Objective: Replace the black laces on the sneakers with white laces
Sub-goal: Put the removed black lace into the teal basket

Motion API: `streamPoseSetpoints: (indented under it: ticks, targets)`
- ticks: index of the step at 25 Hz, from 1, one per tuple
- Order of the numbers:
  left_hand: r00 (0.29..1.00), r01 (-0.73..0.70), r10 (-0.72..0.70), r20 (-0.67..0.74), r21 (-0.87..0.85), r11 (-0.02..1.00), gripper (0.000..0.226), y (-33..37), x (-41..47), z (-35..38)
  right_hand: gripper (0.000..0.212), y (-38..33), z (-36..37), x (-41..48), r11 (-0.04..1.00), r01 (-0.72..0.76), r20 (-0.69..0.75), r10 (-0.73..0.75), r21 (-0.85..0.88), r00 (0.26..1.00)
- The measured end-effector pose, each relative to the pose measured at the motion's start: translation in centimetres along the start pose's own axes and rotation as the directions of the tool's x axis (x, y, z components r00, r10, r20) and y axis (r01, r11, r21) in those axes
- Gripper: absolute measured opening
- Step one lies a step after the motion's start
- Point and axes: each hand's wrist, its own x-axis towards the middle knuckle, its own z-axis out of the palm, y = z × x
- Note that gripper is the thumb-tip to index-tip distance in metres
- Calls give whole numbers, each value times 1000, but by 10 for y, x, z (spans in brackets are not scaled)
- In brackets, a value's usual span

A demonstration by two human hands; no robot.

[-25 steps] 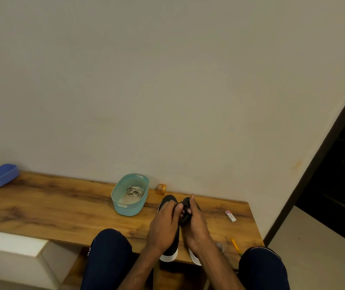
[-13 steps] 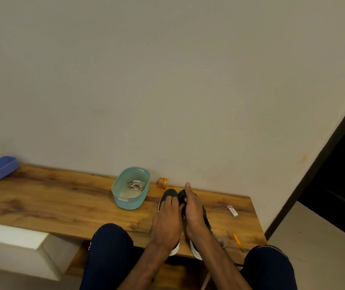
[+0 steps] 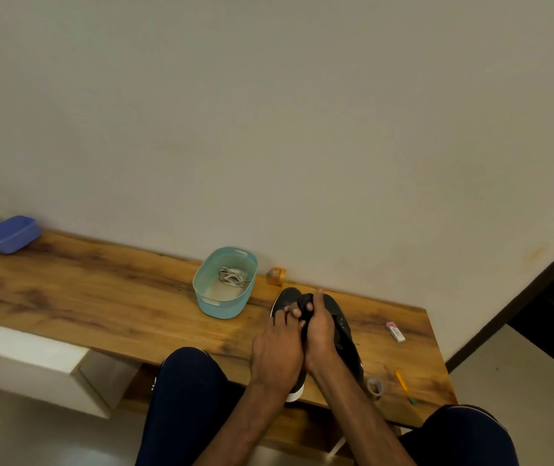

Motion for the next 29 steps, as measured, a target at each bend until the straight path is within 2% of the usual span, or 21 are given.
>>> streamPoseSetpoints:
  ticks: [3, 6, 9, 12, 14, 18, 20, 21, 23, 25, 26, 29]
  targets:
    - [999, 43, -45, -21, -72, 996, 39, -9, 8, 2, 56, 1, 9, 15, 993, 58, 55, -52, -101, 997]
    - [989, 126, -145, -32, -337, 933, 40, -17, 22, 0, 53, 3, 17, 34, 995, 72, 72, -67, -71, 995]
    - [981, 186, -180, 68, -570, 800, 37, -34, 44, 10, 48, 5, 21, 54, 997, -24, 169, 35, -69, 985]
    - [948, 317, -221, 230, -755, 575, 35, -55, 67, 16, 36, 5, 22, 76, 946, -24, 228, 103, -323, 968]
    - [943, 333, -232, 240, -733, 593, 37, -63, 76, 18, 32, 6, 29, 94, 896, 43, 272, 89, -443, 958]
    - [938, 330, -332, 95, -527, 783, 30, -98, 86, 8, 25, 12, 60, 132, 771, 208, 388, 54, -602, 920]
    - [905, 416, -422, 59, -342, 843, 39, -135, 91, -4, 23, 20, 80, 156, 641, 286, 443, 93, -712, 892]
    - [888, 458, -452, 86, -261, 850, 48, -153, 92, -10, 23, 26, 90, 168, 536, 325, 464, 144, -779, 874]
    - [854, 506, -470, 222, -148, 850, 61, -180, 92, -13, 25, 43, 104, 196, 227, 430, 482, 282, -874, 829]
    - [794, 524, -457, 401, -70, 849, 68, -192, 92, -7, 27, 66, 114, 222, -87, 543, 465, 416, -835, 782]
    - [759, 515, -432, 486, -43, 856, 70, -193, 92, -3, 28, 78, 117, 231, -185, 576, 449, 456, -797, 768]
    - [683, 461, -367, 631, 17, 887, 76, -189, 90, 11, 31, 112, 120, 248, -317, 619, 423, 507, -718, 751]
